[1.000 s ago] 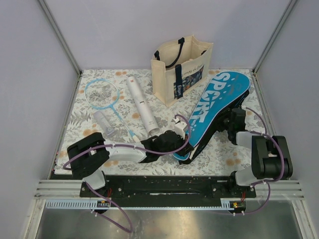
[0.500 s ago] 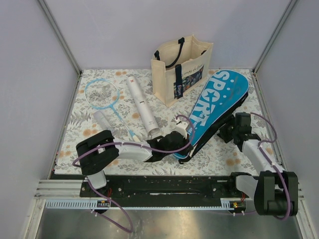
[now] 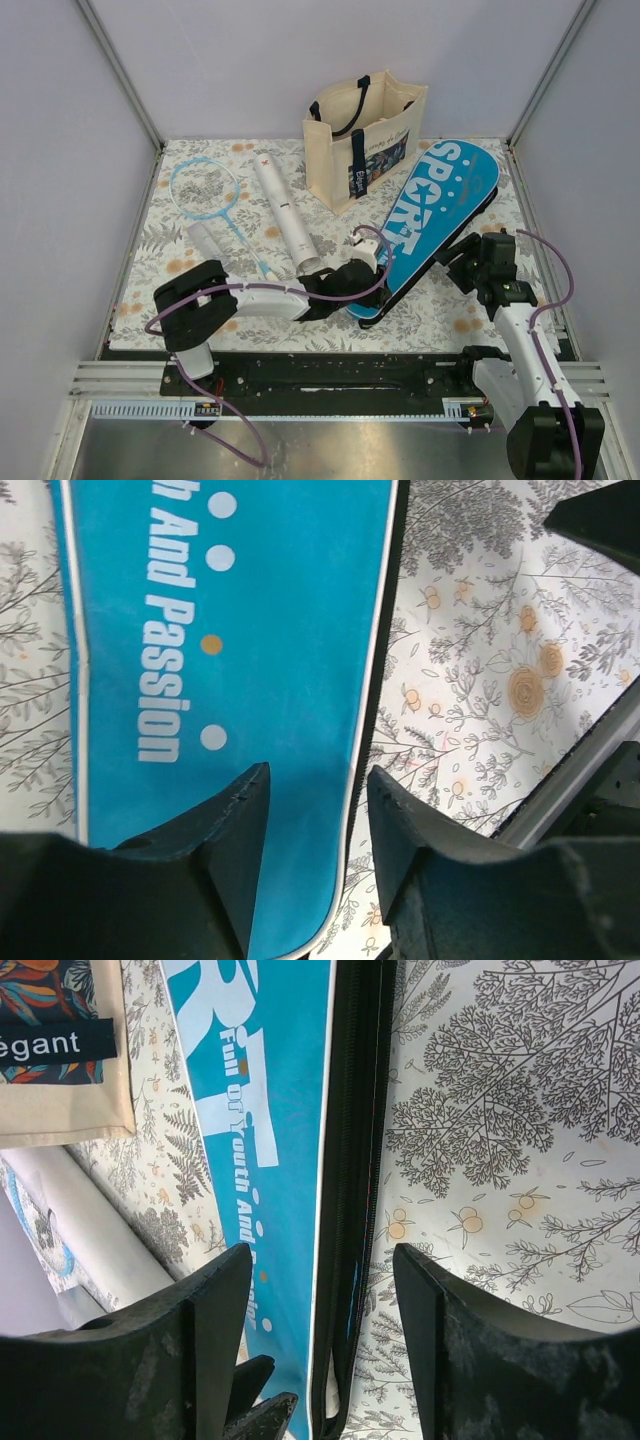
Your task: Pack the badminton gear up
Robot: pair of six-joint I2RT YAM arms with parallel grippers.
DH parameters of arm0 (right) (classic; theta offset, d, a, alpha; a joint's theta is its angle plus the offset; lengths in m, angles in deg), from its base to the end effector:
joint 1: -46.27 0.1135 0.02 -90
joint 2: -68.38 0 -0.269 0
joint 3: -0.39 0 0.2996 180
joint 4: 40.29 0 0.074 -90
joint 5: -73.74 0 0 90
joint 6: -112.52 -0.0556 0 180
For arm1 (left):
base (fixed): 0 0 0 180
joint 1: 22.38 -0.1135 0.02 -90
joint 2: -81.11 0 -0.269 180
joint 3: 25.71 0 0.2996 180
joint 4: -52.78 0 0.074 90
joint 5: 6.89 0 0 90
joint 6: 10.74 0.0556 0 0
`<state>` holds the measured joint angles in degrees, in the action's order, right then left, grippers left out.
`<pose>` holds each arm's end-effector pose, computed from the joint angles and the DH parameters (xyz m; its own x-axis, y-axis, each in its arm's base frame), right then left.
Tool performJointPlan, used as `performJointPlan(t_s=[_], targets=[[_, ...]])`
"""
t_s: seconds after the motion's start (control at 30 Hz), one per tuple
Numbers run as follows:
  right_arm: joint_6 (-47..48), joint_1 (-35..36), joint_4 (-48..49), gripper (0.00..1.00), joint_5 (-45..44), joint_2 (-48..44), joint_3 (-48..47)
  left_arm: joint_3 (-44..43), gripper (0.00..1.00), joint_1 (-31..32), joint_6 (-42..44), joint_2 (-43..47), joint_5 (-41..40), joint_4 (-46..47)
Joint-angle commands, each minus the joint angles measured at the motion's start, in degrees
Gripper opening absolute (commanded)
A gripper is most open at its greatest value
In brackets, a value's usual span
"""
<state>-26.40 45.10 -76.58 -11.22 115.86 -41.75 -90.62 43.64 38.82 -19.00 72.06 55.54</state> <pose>0.2333 0.0001 0.1979 -0.4706 0.7606 -0.4472 0.4709 0.6451 0.6018 0.1807 -0.3799 0.1367 -0.7050 0.0184 -0.7090 0.4911 0.7340 -0.4692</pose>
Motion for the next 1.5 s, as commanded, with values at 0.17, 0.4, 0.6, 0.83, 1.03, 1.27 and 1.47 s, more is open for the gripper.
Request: performJointPlan(t_s=[0.17, 0.4, 0.6, 0.83, 1.03, 1.27, 1.47], targets=[[9.0, 0.1, 0.6, 0.65, 6.5, -5.2, -3.6, -2.3, 0.54, 0.1, -4.8, 14.1, -17.6, -17.3], [9.9, 0.5, 0.7, 0.64, 10.3, -8.9, -2.5, -2.4, 0.56, -4.7, -14.1, 23.7, -29.5, -37.1], [9.7, 0.6, 0.3, 0.63, 11.5, -9.8, -2.6, 2.8, 0.54, -13.5, -23.3, 28.1, -29.7, -46.1], [9.1, 0.9, 0.6, 0.62, 11.7, -11.3, -2.5, 4.1, 0.54, -17.4, -28.2, 24.4, -27.6, -49.0], [9.3, 0.8, 0.6, 0.62, 11.8, -11.3, -3.1, 5.6, 0.53, -20.0, -30.9, 19.6, -23.7, -47.6], [9.3, 0.8, 0.7, 0.62, 11.9, -11.7, -3.4, 7.9, 0.52, -21.8, -32.1, 15.7, -19.5, -44.4], [9.2, 2.5, 0.9, 0.62, 12.4, -11.1, -4.0, 10.2, 0.5, -23.4, -34.0, 11.7, -15.6, -42.8]])
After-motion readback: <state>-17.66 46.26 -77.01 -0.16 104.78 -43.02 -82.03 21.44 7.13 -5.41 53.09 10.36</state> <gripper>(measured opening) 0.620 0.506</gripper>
